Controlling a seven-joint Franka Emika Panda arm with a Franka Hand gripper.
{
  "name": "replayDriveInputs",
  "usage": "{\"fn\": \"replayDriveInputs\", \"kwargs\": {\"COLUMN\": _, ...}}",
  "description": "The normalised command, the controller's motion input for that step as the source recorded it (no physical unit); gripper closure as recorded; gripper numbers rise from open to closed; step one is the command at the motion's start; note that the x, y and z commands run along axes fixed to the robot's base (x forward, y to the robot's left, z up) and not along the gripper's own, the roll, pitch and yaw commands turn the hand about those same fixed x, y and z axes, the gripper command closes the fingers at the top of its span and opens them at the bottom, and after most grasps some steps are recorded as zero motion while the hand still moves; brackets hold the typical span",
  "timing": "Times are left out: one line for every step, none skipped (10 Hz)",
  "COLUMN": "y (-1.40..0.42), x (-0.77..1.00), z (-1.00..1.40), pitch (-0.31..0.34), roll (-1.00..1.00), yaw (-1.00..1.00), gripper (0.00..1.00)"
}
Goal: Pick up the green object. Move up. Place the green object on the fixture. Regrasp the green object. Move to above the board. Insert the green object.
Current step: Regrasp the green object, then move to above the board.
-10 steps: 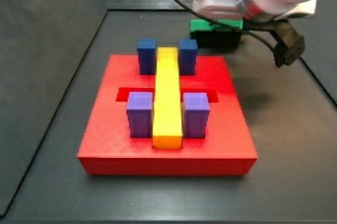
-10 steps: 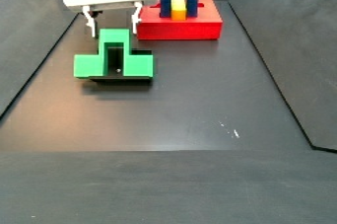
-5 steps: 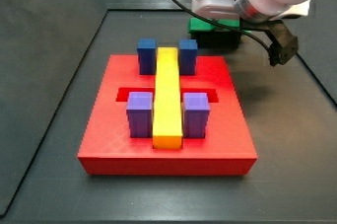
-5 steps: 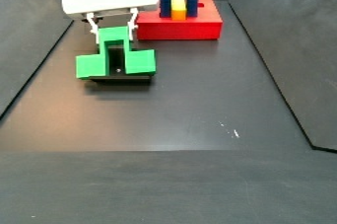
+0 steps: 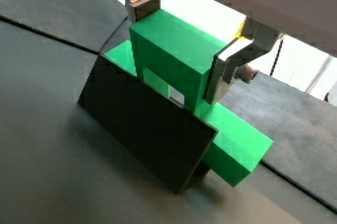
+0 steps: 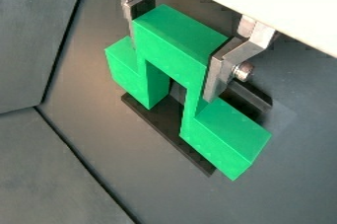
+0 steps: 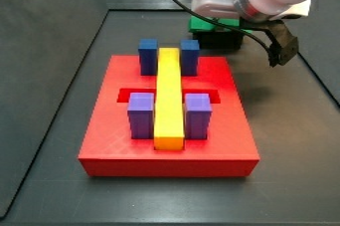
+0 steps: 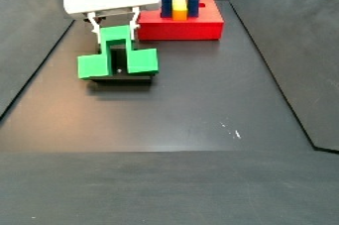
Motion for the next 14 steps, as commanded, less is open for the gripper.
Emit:
{"fn": "replayDriveInputs", "kwargs": {"y": 0.00, "x": 0.00, "z": 0.00, "pitch": 0.000, "roll": 0.00, "yaw": 0.00, "gripper": 1.00}}
{"fn": "replayDriveInputs", "kwargs": {"y": 0.00, "x": 0.00, "z": 0.00, "pitch": 0.000, "roll": 0.00, "yaw": 0.00, "gripper": 1.00}}
{"fn": "replayDriveInputs", "kwargs": {"y": 0.00, "x": 0.00, "z": 0.00, "pitch": 0.000, "roll": 0.00, "yaw": 0.00, "gripper": 1.00}}
{"fn": "replayDriveInputs", "kwargs": {"y": 0.00, "x": 0.00, "z": 0.00, "pitch": 0.000, "roll": 0.00, "yaw": 0.00, "gripper": 1.00}}
{"fn": "replayDriveInputs", "kwargs": {"y": 0.00, "x": 0.00, "z": 0.00, "pitch": 0.000, "roll": 0.00, "yaw": 0.00, "gripper": 1.00}}
{"fn": "replayDriveInputs", "kwargs": {"y": 0.00, "x": 0.00, "z": 0.00, "pitch": 0.000, "roll": 0.00, "yaw": 0.00, "gripper": 1.00}}
{"fn": "replayDriveInputs", "kwargs": {"y": 0.00, "x": 0.00, "z": 0.00, "pitch": 0.000, "roll": 0.00, "yaw": 0.00, "gripper": 1.00}}
{"fn": "replayDriveInputs", "kwargs": {"y": 0.00, "x": 0.00, "z": 0.00, "pitch": 0.000, "roll": 0.00, "yaw": 0.00, "gripper": 1.00}}
{"fn": "replayDriveInputs", "kwargs": {"y": 0.00, "x": 0.00, "z": 0.00, "pitch": 0.000, "roll": 0.00, "yaw": 0.00, "gripper": 1.00}}
{"fn": "replayDriveInputs", "kwargs": {"y": 0.00, "x": 0.00, "z": 0.00, "pitch": 0.000, "roll": 0.00, "yaw": 0.00, "gripper": 1.00}}
{"fn": "replayDriveInputs", "kwargs": {"y": 0.00, "x": 0.00, "z": 1.40, "pitch": 0.000, "roll": 0.00, "yaw": 0.00, "gripper": 1.00}}
{"fn": "replayDriveInputs", "kwargs": {"y": 0.03, "x": 0.00, "z": 1.40, "pitch": 0.007, "roll": -0.01, "yaw": 0.02, "gripper": 1.00}}
{"fn": "replayDriveInputs", "kwargs": {"y": 0.04, "x": -0.02, "z": 1.40, "pitch": -0.007, "roll": -0.05, "yaw": 0.01, "gripper": 1.00}}
{"fn": "replayDriveInputs", "kwargs": {"y": 0.04, "x": -0.03, "z": 1.40, "pitch": -0.012, "roll": -0.01, "yaw": 0.01, "gripper": 1.00}}
